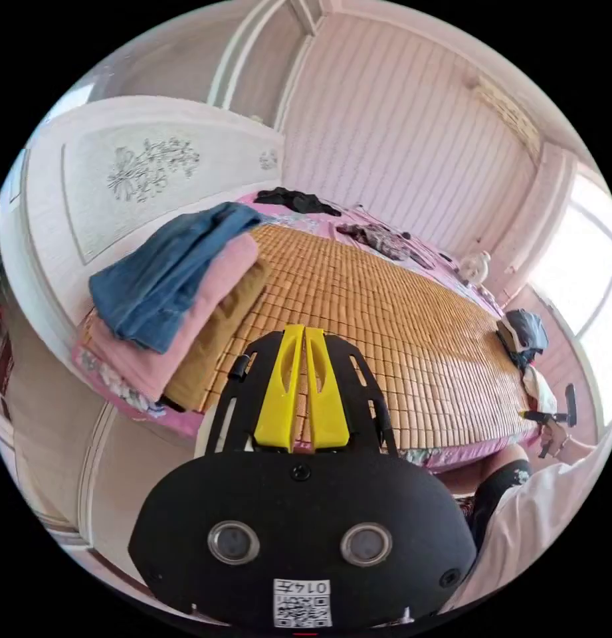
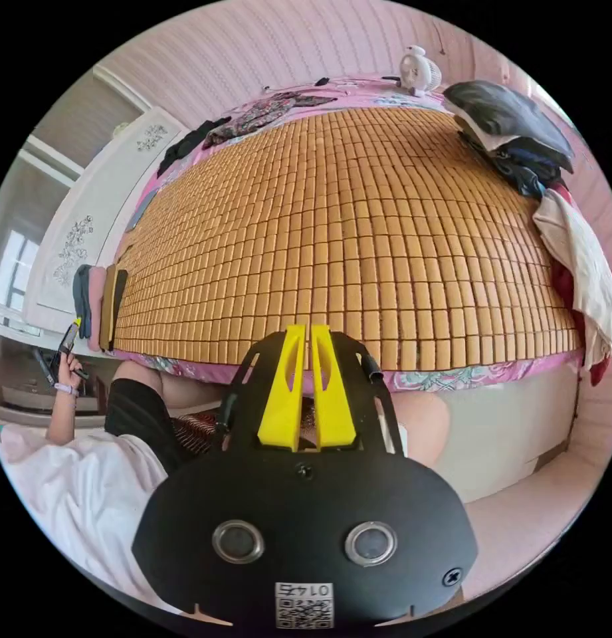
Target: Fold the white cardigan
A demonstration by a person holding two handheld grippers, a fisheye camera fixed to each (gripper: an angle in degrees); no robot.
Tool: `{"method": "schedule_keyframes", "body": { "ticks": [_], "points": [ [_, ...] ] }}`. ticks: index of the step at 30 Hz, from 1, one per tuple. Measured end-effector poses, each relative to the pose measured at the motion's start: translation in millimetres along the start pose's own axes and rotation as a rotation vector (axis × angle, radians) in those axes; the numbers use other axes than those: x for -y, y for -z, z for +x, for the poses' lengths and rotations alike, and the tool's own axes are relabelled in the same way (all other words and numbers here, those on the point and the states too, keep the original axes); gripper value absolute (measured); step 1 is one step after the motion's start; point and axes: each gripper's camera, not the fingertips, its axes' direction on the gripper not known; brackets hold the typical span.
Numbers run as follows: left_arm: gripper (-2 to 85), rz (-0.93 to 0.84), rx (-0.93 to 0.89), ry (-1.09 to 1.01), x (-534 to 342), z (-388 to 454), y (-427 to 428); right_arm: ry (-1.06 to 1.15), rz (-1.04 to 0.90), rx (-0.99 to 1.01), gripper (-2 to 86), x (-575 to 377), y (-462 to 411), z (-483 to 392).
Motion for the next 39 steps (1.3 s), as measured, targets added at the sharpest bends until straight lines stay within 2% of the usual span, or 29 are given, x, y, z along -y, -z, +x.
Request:
{"method": "schedule_keyframes", "body": {
  "ticks": [5, 12, 18, 22, 24, 27, 31, 34, 37, 39],
  "points": [
    [-0.6, -0.02, -0.302, -0.336, 21.6, 155.8, -61.7, -0.219, 0.161, -0.048, 2.3, -29.0, 60.7, 76.4],
    [5.6, -0.208, -0.71, -0.748, 43.2, 399.0, -141.7, -0.247, 0.249, -0.305, 6.9, -2.9, 125.4, 133.0],
    [8.3, -0.31, -0.798, -1.048, 24.6, 579.8, -203.3, -0.233, 0.219, -0.471, 10.9, 69.1, 153.8, 190.7],
    [9.6, -0.354, -0.861, -1.136, -1.7, 659.6, -229.2, -0.274, 0.194, -0.564, 11.3, 106.8, 165.1, 226.9],
    [10.6, -0.387, -0.911, -1.162, -21.2, 699.7, -241.0, -0.317, 0.16, -0.549, 9.5, 113.8, 172.1, 243.5],
    [11.7, -0.397, -0.961, -1.196, -42.4, 735.8, -246.2, -0.31, 0.167, -0.455, 5.0, 111.2, 215.3, 245.9],
    [13.4, -0.357, -1.001, -1.208, -53.6, 760.9, -237.3, -0.194, 0.378, -0.133, 2.3, 85.3, 323.1, 214.7],
    [14.8, -0.257, -1.005, -1.173, -44.1, 768.6, -217.1, -0.125, 0.54, 0.084, 1.7, 77.4, 409.9, 186.4],
    [15.4, -0.167, -1.011, -1.055, -15.7, 760.0, -192.6, 0.016, 0.666, 0.351, 1.5, 82.1, 483.8, 143.8],
    [15.3, -0.074, -1.016, -0.957, 13.1, 735.8, -168.3, 0.107, 0.689, 0.434, 1.4, 92.0, 518.7, 105.4]
  ]
}}
